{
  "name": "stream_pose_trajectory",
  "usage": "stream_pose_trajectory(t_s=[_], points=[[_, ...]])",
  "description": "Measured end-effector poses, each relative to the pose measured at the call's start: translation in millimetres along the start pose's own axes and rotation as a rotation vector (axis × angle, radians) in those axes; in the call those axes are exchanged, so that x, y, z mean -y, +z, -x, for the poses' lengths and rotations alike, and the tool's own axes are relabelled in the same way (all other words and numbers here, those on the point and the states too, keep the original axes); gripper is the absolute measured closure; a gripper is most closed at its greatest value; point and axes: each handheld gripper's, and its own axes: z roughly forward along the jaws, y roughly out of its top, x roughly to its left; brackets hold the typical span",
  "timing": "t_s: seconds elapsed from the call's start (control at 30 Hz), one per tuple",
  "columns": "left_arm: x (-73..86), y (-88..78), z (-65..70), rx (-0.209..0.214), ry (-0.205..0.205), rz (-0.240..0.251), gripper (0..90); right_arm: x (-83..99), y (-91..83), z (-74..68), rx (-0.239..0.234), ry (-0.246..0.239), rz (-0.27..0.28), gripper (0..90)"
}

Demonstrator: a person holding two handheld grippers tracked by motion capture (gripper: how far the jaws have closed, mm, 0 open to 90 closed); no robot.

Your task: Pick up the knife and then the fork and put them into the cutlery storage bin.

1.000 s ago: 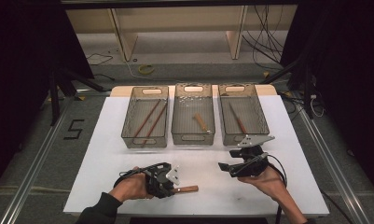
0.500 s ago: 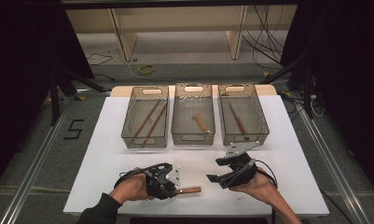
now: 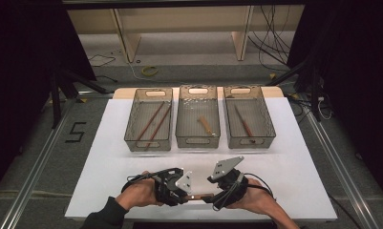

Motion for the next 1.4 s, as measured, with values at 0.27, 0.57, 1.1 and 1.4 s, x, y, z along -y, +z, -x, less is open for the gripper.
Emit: stream_pose_trajectory(t_s=[0.27,0.57,1.1,1.4], points=[[-6.7,-2.3,1.9,0.001,0.027,-0.003,76.8,0.9,7.8,-5.0,-0.037,-0.065,-0.062,42.4],[-13.0,-2.5,6.2,0.016,0.049,0.012,76.8,2.4,12.6,-11.0,-0.048,-0.129,-0.104,58.7],[-15.2,-2.2,7.1,0.040,0.080,0.021,76.1,5.3,11.2,-14.1,-0.107,-0.186,-0.098,75.3],[-13.7,-7.2,0.9,0.013,0.018,0.080,66.8,4.4,5.8,-12.5,-0.081,-0.181,-0.081,75.9]])
